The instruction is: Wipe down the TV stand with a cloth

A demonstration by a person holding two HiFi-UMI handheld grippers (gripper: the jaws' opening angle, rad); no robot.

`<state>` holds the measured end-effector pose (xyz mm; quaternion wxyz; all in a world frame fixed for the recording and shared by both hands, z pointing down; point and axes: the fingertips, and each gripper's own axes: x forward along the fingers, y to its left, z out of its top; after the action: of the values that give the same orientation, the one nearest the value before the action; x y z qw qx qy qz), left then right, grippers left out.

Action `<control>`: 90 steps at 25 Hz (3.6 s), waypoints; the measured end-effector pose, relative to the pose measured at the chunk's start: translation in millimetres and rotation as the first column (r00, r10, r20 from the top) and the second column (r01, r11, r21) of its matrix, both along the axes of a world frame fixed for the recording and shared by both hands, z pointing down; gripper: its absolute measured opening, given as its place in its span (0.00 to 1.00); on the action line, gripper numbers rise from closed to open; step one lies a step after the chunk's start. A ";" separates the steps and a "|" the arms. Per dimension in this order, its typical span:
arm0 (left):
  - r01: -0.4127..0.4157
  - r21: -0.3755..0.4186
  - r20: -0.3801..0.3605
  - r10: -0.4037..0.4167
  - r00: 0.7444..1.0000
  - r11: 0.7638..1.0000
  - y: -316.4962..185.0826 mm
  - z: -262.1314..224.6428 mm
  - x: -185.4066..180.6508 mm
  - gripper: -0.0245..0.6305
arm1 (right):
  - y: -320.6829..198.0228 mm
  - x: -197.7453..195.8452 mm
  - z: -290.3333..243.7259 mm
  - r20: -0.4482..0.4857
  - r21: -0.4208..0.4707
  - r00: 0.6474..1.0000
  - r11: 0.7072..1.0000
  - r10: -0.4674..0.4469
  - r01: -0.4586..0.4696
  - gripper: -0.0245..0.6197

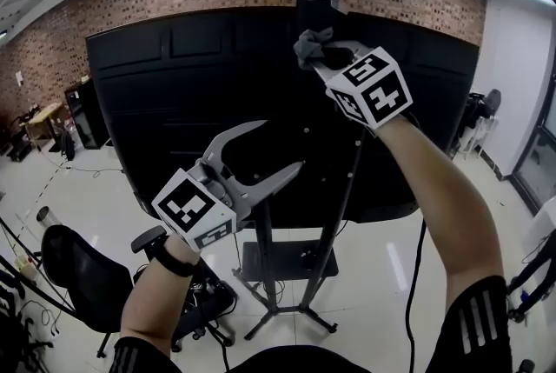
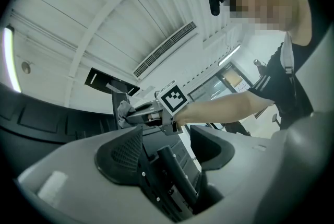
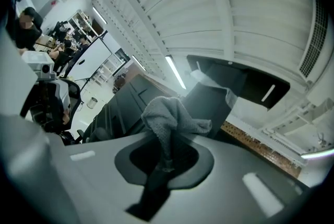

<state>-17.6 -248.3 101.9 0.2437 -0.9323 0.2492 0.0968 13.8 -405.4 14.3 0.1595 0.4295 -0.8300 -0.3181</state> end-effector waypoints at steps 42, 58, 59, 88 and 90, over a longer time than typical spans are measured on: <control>0.021 -0.287 -0.032 -0.031 0.999 0.958 -6.2 155.2 -28.1 0.51 | -5.9 -18.5 352.0 -0.577 -0.065 0.797 0.964 0.175 -0.259 0.09; 0.045 -0.362 -0.022 -0.057 0.998 0.931 -12.5 205.1 -44.0 0.51 | 0.4 -18.8 398.6 -0.536 -0.137 0.833 0.959 0.139 -0.249 0.09; 0.048 -0.358 -0.023 -0.060 0.998 0.932 -11.7 203.8 -46.4 0.51 | 5.3 -21.4 389.2 -0.509 -0.130 0.850 0.964 0.137 -0.233 0.09; 0.291 -0.234 -0.107 -0.322 0.941 0.928 13.8 139.0 -212.1 0.51 | 46.9 -287.1 217.3 -0.469 0.000 0.877 0.994 -0.100 0.113 0.09; 0.306 -0.252 -0.116 -0.343 0.932 0.918 13.6 141.4 -225.2 0.51 | 37.3 -303.0 221.4 -0.492 -0.012 0.866 0.995 -0.091 0.098 0.09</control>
<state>-242.8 -234.7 243.3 0.1263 -0.8891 0.4288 0.0989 -289.2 -368.1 235.7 0.3466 0.2942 -0.7800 -0.4300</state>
